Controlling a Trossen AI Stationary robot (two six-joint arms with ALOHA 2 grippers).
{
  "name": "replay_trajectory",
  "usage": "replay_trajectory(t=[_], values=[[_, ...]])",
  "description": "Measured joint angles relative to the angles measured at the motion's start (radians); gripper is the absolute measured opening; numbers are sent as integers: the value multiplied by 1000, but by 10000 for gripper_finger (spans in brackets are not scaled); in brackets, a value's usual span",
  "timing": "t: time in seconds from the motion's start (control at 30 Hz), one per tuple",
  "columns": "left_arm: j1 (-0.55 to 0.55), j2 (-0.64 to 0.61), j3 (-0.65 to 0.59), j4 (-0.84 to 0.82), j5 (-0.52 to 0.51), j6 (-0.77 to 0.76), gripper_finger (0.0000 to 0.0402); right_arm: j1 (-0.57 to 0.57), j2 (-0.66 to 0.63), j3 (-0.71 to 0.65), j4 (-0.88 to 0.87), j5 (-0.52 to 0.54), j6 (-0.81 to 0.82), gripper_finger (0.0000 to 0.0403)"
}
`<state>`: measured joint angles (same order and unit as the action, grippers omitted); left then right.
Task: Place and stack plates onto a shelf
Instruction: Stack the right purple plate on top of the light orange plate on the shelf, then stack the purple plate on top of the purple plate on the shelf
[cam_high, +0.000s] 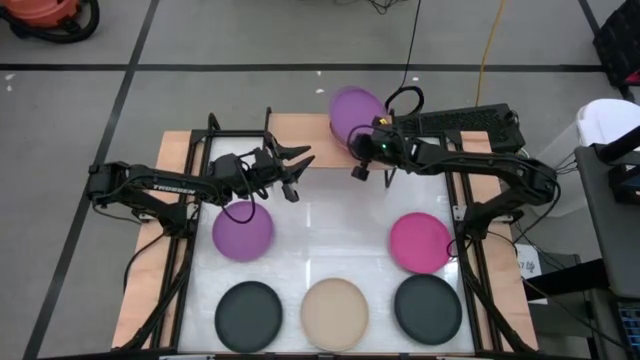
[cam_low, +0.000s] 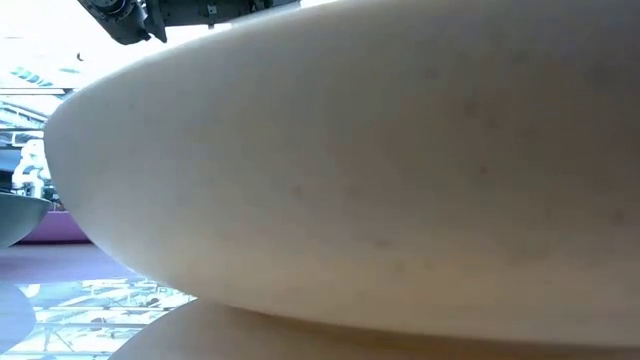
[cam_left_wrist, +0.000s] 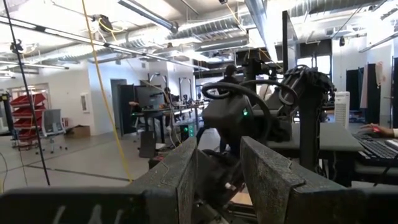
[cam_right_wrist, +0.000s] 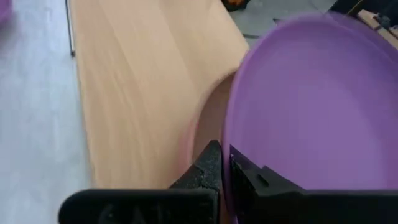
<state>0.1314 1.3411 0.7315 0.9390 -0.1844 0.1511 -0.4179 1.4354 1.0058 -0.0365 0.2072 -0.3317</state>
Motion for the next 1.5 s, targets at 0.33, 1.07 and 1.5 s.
replay_trajectory(t=[0.33, 1.07, 1.5], values=[[0, 0, 0, 0, 0, -3, 129, 2, -111, -4, -88, -54, 46, 0], [0, 0, 0, 0, 0, -8, 129, 35, -110, -2, -189, 2, -84, 9], [0, 0, 0, 0, 1, -7, 129, 63, -141, -5, -168, -1, -83, 130]])
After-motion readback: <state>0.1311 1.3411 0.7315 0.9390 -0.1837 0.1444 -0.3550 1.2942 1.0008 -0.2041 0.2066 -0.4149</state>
